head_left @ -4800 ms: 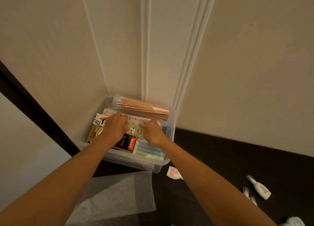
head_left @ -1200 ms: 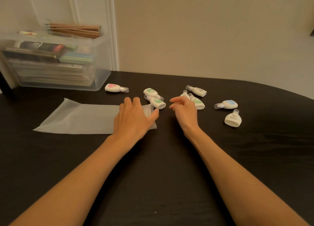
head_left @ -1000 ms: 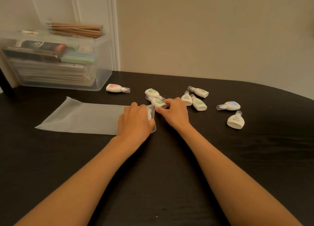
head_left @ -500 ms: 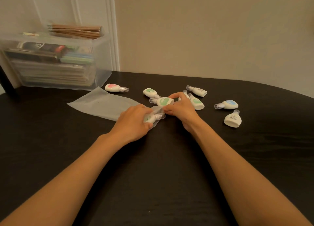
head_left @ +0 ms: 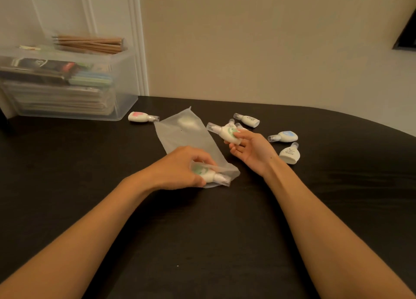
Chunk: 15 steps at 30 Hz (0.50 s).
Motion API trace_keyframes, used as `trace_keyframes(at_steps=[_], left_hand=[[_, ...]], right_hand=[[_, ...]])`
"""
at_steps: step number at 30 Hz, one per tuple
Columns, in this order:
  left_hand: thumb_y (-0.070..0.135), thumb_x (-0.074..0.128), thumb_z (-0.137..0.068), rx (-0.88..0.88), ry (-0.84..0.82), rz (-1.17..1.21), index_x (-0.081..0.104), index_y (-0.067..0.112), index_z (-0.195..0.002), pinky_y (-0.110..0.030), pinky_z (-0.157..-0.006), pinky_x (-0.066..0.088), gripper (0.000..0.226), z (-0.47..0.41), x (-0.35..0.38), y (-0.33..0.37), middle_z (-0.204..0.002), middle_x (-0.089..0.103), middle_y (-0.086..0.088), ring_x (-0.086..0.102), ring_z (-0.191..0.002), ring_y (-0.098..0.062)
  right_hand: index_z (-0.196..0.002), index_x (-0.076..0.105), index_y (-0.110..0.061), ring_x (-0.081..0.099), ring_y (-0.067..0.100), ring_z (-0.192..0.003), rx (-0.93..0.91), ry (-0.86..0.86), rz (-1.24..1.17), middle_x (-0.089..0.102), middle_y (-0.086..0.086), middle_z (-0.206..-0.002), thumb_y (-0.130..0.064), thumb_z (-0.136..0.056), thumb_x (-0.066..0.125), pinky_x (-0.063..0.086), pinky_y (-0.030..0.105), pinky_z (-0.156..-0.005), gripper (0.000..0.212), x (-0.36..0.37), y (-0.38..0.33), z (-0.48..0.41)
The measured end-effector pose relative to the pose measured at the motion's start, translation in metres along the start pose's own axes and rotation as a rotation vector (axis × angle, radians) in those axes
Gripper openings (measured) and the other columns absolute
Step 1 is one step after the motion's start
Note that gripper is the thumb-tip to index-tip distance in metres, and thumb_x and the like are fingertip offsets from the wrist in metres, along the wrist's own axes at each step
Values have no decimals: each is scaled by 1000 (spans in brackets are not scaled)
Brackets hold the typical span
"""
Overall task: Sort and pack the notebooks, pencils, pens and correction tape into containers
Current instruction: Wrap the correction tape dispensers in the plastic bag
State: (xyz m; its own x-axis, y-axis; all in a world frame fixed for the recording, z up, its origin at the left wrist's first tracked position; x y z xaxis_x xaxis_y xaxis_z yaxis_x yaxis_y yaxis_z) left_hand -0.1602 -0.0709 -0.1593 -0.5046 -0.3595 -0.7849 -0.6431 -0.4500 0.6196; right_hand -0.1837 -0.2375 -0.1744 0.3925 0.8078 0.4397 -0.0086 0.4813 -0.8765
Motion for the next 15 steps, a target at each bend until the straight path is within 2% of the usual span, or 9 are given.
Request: trace_keyframes(at_steps=[2, 5, 8, 11, 15], left_hand=[[18, 69, -80, -25, 134, -63, 64, 28, -105, -17, -81, 41, 27, 0, -7, -5, -109, 56, 11, 49, -103, -6], [33, 68, -81, -82, 316, -225, 62, 22, -110, -25, -84, 42, 32, 0, -13, -14, -112, 53, 4, 48, -102, -10], [39, 67, -80, -152, 463, -289, 55, 20, -107, -24, -77, 37, 34, 1, -17, -18, -105, 41, 6, 42, -98, -10], [38, 67, -81, -193, 545, -294, 45, 19, -93, -25, -71, 34, 31, 0, -18, -20, -99, 38, 3, 41, -92, -13], [22, 61, -88, -190, 577, -157, 48, 17, -86, -24, -70, 35, 14, -3, -21, -27, -95, 44, 0, 47, -87, -15]], right_hand=[[-120, 45, -11, 56, 12, -67, -2, -25, -17, 61, 16, -94, -5, -92, 49, 50, 18, -60, 29, 1, 0, 1], [-117, 49, -12, 54, 10, -60, -8, -76, -77, 60, 17, -91, -5, -91, 49, 49, 16, -53, 26, 5, -1, 4], [-101, 56, -9, 50, 8, -49, 22, -199, -58, 60, 16, -83, -5, -88, 50, 45, 14, -46, 14, 13, -4, 13], [-94, 58, -6, 54, 8, -48, 70, -311, 148, 65, 12, -79, -3, -82, 54, 47, 13, -46, 13, 22, -4, 21], [-93, 58, -6, 60, 7, -52, 140, -247, 488, 67, 10, -85, -5, -88, 57, 51, 13, -51, 6, 20, 3, 23]])
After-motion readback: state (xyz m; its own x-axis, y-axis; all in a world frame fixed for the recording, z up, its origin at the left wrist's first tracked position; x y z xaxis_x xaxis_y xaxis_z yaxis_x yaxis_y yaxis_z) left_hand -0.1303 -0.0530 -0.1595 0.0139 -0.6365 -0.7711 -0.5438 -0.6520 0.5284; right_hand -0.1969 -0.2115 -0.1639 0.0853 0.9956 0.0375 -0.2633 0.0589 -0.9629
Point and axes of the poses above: each hand's wrist, its own z-axis away from the middle knuckle, its own x-axis out of the palm, y = z × x, the point moved 5 cm from there along -z, towards the middle knuckle
